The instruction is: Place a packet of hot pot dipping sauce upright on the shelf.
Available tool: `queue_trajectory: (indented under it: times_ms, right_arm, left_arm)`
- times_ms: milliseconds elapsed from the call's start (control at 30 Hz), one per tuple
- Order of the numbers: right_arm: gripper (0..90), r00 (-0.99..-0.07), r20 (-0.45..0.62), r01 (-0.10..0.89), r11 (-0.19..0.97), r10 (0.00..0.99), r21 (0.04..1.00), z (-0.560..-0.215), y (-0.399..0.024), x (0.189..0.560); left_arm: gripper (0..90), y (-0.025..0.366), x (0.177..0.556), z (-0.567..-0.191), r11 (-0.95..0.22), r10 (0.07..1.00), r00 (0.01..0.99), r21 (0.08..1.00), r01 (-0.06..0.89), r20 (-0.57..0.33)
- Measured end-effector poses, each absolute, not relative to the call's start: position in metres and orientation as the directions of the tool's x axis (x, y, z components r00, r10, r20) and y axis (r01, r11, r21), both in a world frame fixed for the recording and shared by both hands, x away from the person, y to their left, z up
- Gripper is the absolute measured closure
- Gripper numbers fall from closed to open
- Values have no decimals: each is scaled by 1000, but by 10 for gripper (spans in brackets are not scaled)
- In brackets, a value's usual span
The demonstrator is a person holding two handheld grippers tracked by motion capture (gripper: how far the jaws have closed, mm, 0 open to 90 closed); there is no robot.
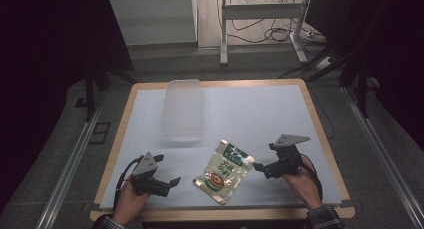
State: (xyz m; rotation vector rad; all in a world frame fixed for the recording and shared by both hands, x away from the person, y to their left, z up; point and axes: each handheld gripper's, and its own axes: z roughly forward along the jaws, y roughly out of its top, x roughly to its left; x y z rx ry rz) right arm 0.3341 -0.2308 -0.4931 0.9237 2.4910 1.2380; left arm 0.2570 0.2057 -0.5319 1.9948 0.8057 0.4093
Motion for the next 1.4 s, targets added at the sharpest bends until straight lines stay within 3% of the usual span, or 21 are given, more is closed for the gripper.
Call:
queue_trajectory:
  times_ms: [533,800,1033,1333,1400]
  right_arm:
    - [10,-798,128,459,457,589,762,-495,-207,349]
    - [13,-817,103,454,523,568,721,-504,-188,354]
    - [14,-813,163,496,518,558,697,-507,-176,361]
    - [184,-818,174,516,567,548,642,-510,-162,373]
    - [271,-825,183,515,578,534,633,-511,-159,375]
  left_arm:
    - [0,204,257,-532,-375,677,735,848,374,-25]
    - [0,205,256,-532,-371,677,735,852,369,-24]
    - [0,204,256,-532,-373,676,736,852,368,-22]
    - [0,204,256,-532,-379,673,740,851,365,-18]
    - [0,204,256,-532,-379,672,740,851,365,-18]
